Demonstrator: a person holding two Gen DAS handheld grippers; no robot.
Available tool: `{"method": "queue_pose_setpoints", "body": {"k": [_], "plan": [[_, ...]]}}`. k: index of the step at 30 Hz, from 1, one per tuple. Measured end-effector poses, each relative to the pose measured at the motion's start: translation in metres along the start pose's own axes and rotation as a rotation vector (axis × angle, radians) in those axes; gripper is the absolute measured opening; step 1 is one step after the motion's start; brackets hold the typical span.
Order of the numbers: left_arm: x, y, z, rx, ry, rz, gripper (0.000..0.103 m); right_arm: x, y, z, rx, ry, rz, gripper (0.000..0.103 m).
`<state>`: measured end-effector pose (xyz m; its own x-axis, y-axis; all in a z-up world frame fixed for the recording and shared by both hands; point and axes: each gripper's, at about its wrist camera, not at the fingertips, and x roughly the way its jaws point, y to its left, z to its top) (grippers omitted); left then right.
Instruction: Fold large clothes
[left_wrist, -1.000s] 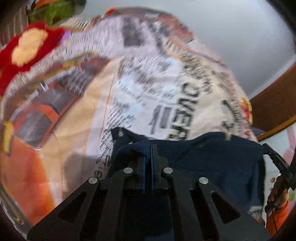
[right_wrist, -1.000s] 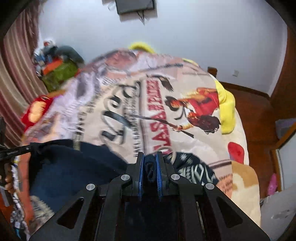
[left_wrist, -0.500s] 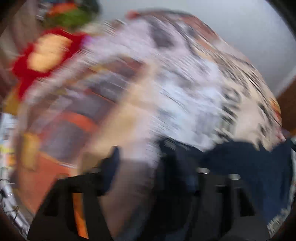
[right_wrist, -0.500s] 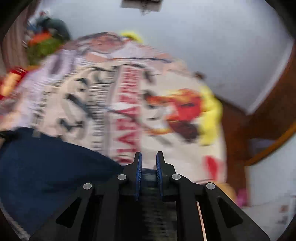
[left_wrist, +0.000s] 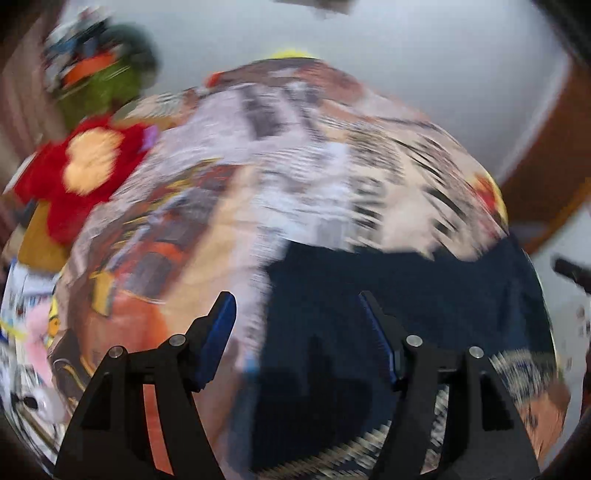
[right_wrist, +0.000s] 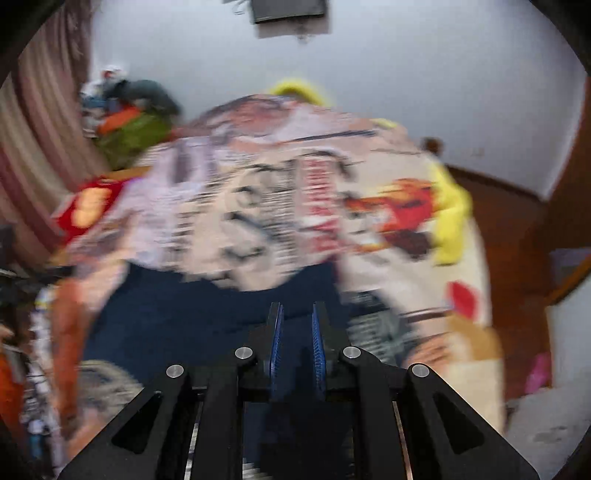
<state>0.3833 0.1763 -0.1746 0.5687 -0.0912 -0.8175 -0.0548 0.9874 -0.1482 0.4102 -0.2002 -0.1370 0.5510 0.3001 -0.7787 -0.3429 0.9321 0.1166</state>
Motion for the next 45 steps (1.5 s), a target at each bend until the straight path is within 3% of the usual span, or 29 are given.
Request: {"method": "queue_pose_setpoints", "body": {"k": [3, 7, 10, 12, 14, 23, 31, 38, 42, 45], "plan": [[0.000, -0.037, -0.012, 0.091, 0.025, -0.064, 0.067, 0.006, 0.038, -0.007, -0.017, 0.048, 0.114, 0.011], [0.017, -0.073, -0.030, 0.162, 0.089, -0.140, 0.067, 0.026, 0.083, -0.023, -0.060, 0.144, 0.202, 0.011], [0.034, -0.088, -0.044, 0.200, 0.122, -0.110, 0.069, 0.048, 0.107, -0.041, -0.117, 0.251, 0.209, 0.011], [0.040, -0.086, -0.051, 0.199, 0.122, -0.102, 0.080, 0.067, 0.117, -0.057, -0.178, 0.337, 0.172, 0.011], [0.043, -0.082, -0.057, 0.197, 0.113, -0.084, 0.085, 0.078, 0.119, -0.070, -0.227, 0.369, 0.133, 0.011], [0.023, -0.056, -0.092, 0.231, 0.089, -0.019, 0.091, 0.065, 0.092, -0.086, -0.223, 0.345, 0.133, 0.011], [0.002, -0.017, -0.115, 0.086, 0.095, 0.003, 0.090, 0.043, 0.077, -0.094, -0.193, 0.318, 0.102, 0.011], [-0.009, 0.009, -0.138, 0.022, 0.115, 0.119, 0.090, 0.027, 0.063, -0.105, -0.139, 0.312, 0.074, 0.011], [-0.025, 0.018, -0.145, -0.044, 0.076, 0.117, 0.090, 0.017, 0.056, -0.107, -0.110, 0.311, 0.051, 0.011], [-0.038, 0.019, -0.145, -0.120, 0.040, 0.073, 0.090, 0.010, 0.057, -0.105, -0.096, 0.297, 0.044, 0.011]]}}
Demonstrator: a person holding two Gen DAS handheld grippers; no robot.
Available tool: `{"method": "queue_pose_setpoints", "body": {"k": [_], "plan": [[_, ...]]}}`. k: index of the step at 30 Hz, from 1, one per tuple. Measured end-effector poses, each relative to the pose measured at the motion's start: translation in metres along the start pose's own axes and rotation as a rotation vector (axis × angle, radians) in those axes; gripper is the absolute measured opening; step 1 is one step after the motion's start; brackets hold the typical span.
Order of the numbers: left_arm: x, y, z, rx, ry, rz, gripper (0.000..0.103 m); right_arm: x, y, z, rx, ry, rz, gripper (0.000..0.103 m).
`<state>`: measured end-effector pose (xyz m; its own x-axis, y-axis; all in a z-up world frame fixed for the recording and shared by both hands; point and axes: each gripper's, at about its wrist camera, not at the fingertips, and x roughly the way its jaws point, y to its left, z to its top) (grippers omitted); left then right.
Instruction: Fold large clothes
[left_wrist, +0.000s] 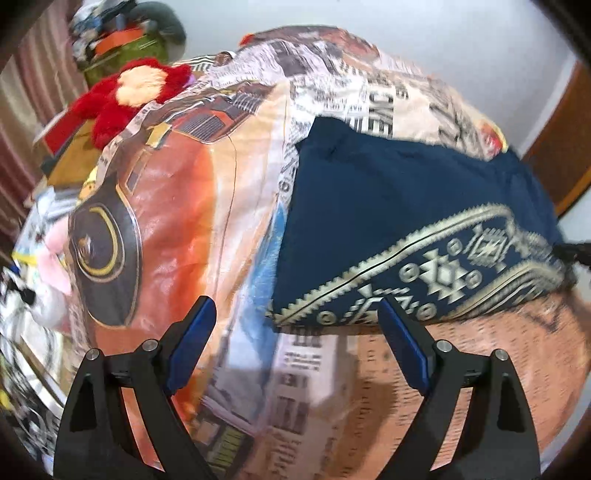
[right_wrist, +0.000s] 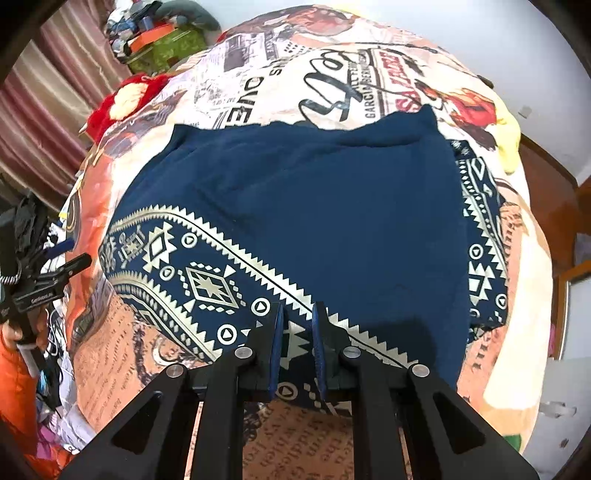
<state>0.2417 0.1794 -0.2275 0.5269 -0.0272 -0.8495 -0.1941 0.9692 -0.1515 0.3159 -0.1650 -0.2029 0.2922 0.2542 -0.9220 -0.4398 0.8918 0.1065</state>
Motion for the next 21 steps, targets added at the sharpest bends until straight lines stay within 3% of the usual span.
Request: {"method": "queue_pose_setpoints", "body": {"k": [3, 9, 12, 16, 21], "plan": [[-0.003, -0.004, -0.001, -0.065, 0.005, -0.080, 0.090, -0.009, 0.008, 0.005, 0.003, -0.033, 0.022, 0.011], [0.018, -0.013, -0.008, -0.223, 0.120, -0.324, 0.090, -0.021, 0.045, 0.023, -0.057, -0.113, 0.051, 0.011], [0.039, -0.016, -0.013, -0.319, 0.212, -0.484, 0.089, -0.008, 0.063, 0.029, -0.107, -0.092, 0.052, 0.011], [0.061, -0.013, -0.017, -0.451, 0.282, -0.638, 0.089, 0.028, 0.078, 0.029, -0.157, 0.001, 0.036, 0.011], [0.078, 0.000, -0.005, -0.569, 0.259, -0.675, 0.089, 0.046, 0.082, 0.021, -0.204, 0.008, 0.003, 0.011]]}}
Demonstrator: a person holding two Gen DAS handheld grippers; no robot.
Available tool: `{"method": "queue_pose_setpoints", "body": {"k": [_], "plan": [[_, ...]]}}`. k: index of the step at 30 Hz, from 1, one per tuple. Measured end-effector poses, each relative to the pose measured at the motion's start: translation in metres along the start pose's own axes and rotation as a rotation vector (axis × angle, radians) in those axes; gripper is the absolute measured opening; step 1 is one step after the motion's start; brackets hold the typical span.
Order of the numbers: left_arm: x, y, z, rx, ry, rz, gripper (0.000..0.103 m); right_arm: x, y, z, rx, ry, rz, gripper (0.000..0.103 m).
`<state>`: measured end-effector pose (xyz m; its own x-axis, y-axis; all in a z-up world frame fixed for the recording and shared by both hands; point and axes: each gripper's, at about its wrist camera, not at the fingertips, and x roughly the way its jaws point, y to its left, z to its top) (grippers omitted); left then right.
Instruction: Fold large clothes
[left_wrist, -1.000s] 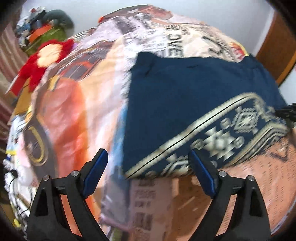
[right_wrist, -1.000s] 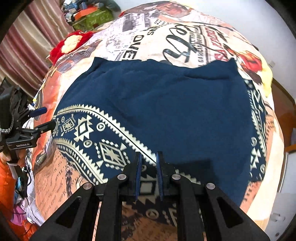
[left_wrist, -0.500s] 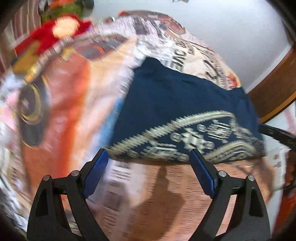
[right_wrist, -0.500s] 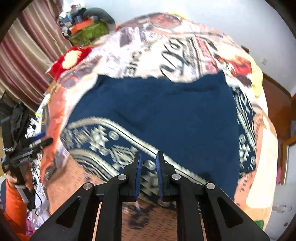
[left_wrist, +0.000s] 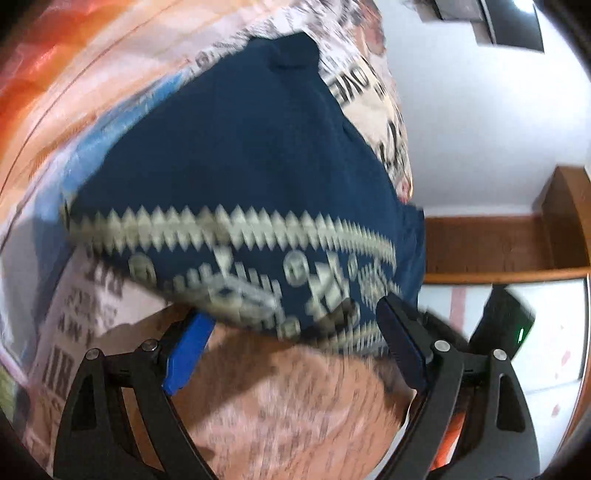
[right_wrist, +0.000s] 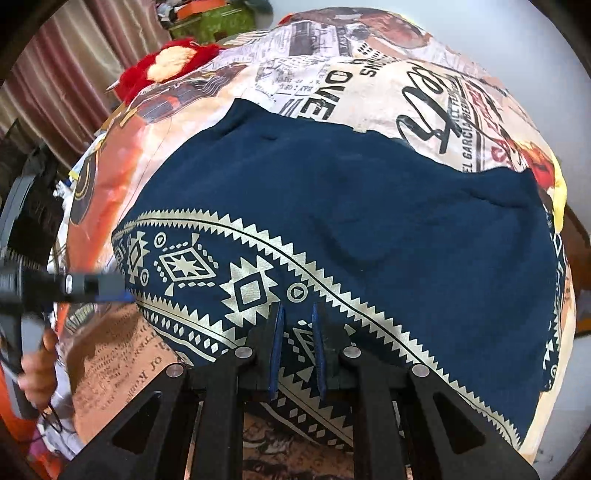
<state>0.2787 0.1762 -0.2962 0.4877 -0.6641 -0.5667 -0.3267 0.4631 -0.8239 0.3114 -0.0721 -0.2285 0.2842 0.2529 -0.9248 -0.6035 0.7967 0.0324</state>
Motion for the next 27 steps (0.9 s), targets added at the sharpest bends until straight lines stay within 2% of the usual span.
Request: {"method": "queue_pose_setpoints", "body": {"k": [5, 10, 13, 14, 17, 21, 25, 27], "plan": [[0.007, -0.005, 0.033, -0.014, -0.078, 0.027, 0.087, 0.000, -0.004, -0.002, 0.006, -0.001, 0.025, 0.012], [0.027, -0.010, 0.057, 0.004, -0.144, 0.130, 0.068, 0.002, -0.007, -0.002, 0.022, -0.010, 0.055, 0.012], [0.031, -0.019, 0.063, 0.041, -0.192, 0.199, 0.046, 0.003, -0.007, -0.002, 0.026, -0.016, 0.068, 0.012], [0.029, -0.022, 0.064, 0.055, -0.211, 0.215, 0.034, 0.003, -0.007, -0.002, 0.029, -0.017, 0.073, 0.012], [0.014, -0.035, 0.060, 0.128, -0.287, 0.287, 0.013, 0.003, -0.006, 0.001, 0.039, -0.013, 0.079, 0.012], [-0.015, -0.057, 0.052, 0.212, -0.391, 0.334, 0.009, -0.005, -0.009, 0.013, 0.079, -0.010, 0.116, 0.012], [-0.035, -0.080, 0.045, 0.291, -0.477, 0.395, 0.008, -0.022, -0.013, 0.029, 0.177, -0.088, 0.205, 0.012], [-0.044, -0.090, 0.040, 0.339, -0.507, 0.429, 0.008, -0.019, -0.009, 0.037, 0.203, -0.088, 0.233, 0.012]]}}
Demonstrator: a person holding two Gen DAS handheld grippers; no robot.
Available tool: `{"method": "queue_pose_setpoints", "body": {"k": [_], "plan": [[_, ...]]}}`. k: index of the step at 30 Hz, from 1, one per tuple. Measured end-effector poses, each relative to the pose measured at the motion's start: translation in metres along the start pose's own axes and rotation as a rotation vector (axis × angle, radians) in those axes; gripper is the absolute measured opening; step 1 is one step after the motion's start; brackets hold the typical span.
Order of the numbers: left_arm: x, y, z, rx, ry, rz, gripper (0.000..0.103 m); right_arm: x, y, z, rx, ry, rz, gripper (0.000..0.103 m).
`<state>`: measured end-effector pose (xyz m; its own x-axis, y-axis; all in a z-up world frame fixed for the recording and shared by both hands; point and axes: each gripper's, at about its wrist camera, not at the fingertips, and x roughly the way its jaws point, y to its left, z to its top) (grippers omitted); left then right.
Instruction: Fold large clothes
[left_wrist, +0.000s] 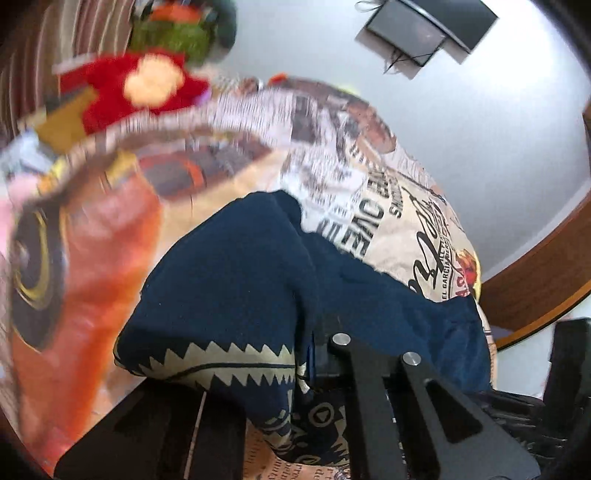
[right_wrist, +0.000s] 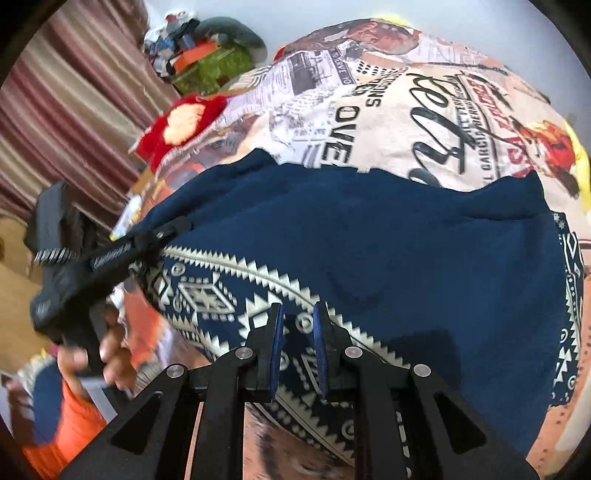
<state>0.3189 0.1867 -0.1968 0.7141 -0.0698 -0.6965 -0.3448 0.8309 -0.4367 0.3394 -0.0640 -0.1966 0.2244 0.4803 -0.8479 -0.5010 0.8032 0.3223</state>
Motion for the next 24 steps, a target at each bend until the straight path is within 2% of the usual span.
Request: {"method": "queue_pose_setpoints", "body": {"k": [6, 9, 12, 15, 17, 19, 22, 24], "plan": [[-0.016, -0.030, 0.004, 0.092, -0.043, 0.022, 0.008, 0.061, 0.015, -0.004, -0.008, 0.147, 0.072, 0.012], [-0.022, -0.058, 0.008, 0.137, -0.071, 0.003, 0.008, 0.064, 0.004, -0.001, 0.064, 0.165, 0.128, 0.012], [-0.032, -0.101, 0.011, 0.210, -0.099, -0.062, 0.008, 0.049, -0.015, 0.000, 0.158, 0.198, 0.192, 0.012], [-0.036, -0.150, -0.001, 0.319, -0.108, -0.118, 0.008, 0.012, -0.035, -0.012, 0.193, 0.110, 0.182, 0.012], [-0.036, -0.182, -0.018, 0.402, -0.097, -0.157, 0.008, -0.025, -0.049, -0.025, 0.187, 0.007, 0.101, 0.012], [-0.030, -0.212, -0.041, 0.479, -0.051, -0.212, 0.008, -0.066, -0.067, -0.043, 0.201, -0.094, 0.026, 0.012], [-0.011, -0.240, -0.080, 0.570, 0.060, -0.267, 0.008, -0.122, -0.102, -0.072, 0.279, -0.207, -0.059, 0.012], [0.012, -0.250, -0.109, 0.630, 0.201, -0.292, 0.008, -0.149, -0.122, -0.090, 0.327, -0.248, -0.102, 0.012]]}}
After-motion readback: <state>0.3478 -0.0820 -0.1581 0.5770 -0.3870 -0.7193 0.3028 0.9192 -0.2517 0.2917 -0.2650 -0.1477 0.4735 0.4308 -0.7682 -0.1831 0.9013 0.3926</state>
